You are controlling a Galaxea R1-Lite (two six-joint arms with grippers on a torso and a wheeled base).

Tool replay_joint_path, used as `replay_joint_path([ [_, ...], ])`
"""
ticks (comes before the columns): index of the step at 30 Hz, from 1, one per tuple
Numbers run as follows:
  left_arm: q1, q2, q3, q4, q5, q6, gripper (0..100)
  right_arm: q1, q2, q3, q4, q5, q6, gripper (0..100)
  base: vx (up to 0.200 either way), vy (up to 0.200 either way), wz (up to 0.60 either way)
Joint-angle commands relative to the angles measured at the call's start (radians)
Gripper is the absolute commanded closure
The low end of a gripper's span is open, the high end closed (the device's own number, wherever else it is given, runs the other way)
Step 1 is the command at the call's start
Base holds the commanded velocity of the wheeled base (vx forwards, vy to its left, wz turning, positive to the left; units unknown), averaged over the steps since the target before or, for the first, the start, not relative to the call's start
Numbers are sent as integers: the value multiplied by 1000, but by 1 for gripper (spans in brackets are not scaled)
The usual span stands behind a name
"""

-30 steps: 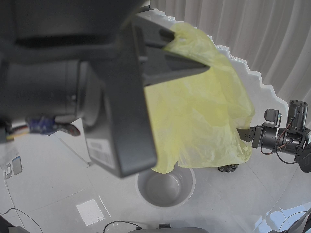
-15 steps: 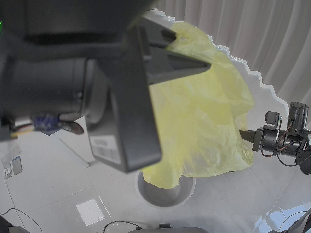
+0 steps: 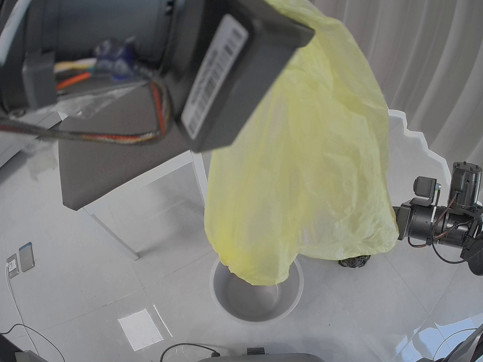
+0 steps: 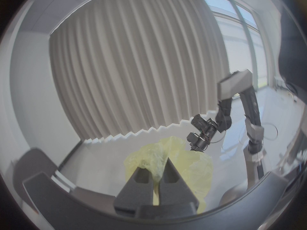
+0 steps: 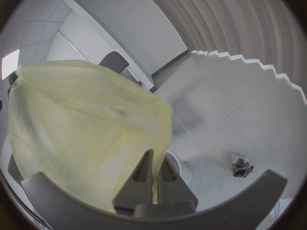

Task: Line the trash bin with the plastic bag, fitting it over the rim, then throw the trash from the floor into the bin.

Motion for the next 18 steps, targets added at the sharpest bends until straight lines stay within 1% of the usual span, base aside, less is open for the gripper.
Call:
replay_joint_path([
  [1,89,-56,149,-64,6,-179,100,48,-69,24,3,-30,9,100,0,0,0],
  [3,103,-84,220,-147,9,-226,100,78,-92,39,1,-51,7,100,0,0,0],
  [5,129,-110,272,-260,22,-238,100,108,-112,50,3,-71,7,100,0,0,0],
  [6,132,-111,275,-268,22,-240,100,109,-112,50,3,-71,7,100,0,0,0],
  [7,163,-122,293,-323,26,-255,100,127,-115,58,3,-90,9,100,0,0,0],
  [8,192,-131,305,-335,26,-284,100,140,-111,62,3,-106,9,100,0,0,0],
  [10,225,-154,335,-337,26,-352,100,155,-101,67,3,-136,10,100,0,0,0],
  [11,236,-176,368,-338,25,-396,100,164,-91,71,3,-156,10,100,0,0,0],
  [13,261,-211,436,-344,17,-456,100,175,-57,79,-2,-182,16,100,0,0,0],
  [14,293,-229,473,-346,6,-476,100,175,-37,82,-7,-195,21,100,0,0,0],
  [15,342,-246,503,-346,-24,-495,100,175,-20,82,-7,-209,27,100,0,0,0],
  [16,373,-255,520,-344,-55,-504,100,177,-12,82,-7,-217,32,100,0,0,0],
  [17,417,-268,548,-341,-119,-522,100,177,1,84,-8,-225,38,100,0,0,0],
  [18,439,-277,572,-341,-159,-537,100,177,9,84,-8,-226,41,100,0,0,0],
])
